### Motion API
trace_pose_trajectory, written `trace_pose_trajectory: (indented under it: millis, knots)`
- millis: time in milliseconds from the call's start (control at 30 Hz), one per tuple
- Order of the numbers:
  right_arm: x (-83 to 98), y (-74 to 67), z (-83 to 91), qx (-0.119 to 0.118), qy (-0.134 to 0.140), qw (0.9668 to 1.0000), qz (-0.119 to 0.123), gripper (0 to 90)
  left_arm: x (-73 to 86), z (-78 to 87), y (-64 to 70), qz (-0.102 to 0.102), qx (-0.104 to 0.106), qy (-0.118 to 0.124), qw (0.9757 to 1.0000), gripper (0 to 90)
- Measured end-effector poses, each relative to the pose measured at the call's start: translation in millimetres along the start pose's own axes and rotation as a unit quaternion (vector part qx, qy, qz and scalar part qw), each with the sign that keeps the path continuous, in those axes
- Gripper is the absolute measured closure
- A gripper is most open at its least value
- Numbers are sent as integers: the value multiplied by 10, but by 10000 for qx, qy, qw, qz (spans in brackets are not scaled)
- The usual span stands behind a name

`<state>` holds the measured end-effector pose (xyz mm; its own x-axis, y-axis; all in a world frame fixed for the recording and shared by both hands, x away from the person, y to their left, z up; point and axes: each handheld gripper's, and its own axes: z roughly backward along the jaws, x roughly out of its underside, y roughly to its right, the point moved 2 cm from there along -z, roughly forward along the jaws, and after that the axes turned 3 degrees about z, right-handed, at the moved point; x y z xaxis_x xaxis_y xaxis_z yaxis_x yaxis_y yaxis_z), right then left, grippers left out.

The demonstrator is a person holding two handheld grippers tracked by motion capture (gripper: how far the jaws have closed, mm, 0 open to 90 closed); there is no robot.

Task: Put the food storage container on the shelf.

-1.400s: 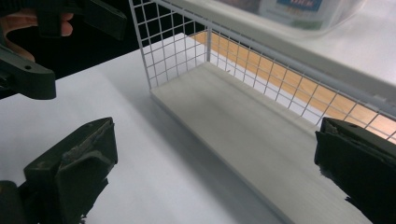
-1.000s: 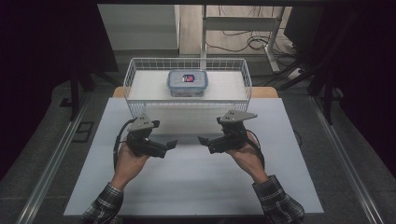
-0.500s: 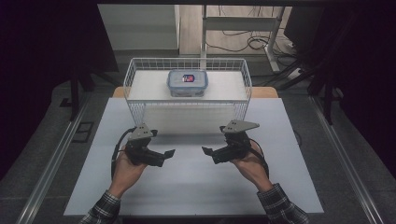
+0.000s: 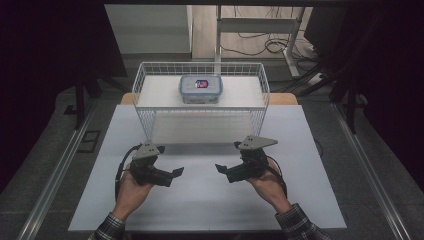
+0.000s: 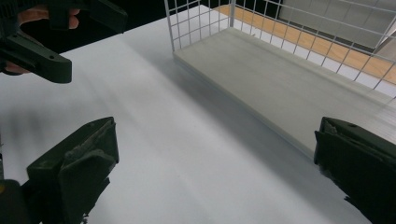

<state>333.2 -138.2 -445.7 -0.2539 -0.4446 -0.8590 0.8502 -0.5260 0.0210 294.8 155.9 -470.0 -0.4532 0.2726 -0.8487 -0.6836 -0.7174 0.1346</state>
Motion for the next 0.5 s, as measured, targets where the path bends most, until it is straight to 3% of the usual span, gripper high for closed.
trace_pose_trajectory:
  millis: [500]
  knots:
    - [242,-159,-24,46,-179,9998,65,0,251,62,87,51,-8,-21,10000,6]
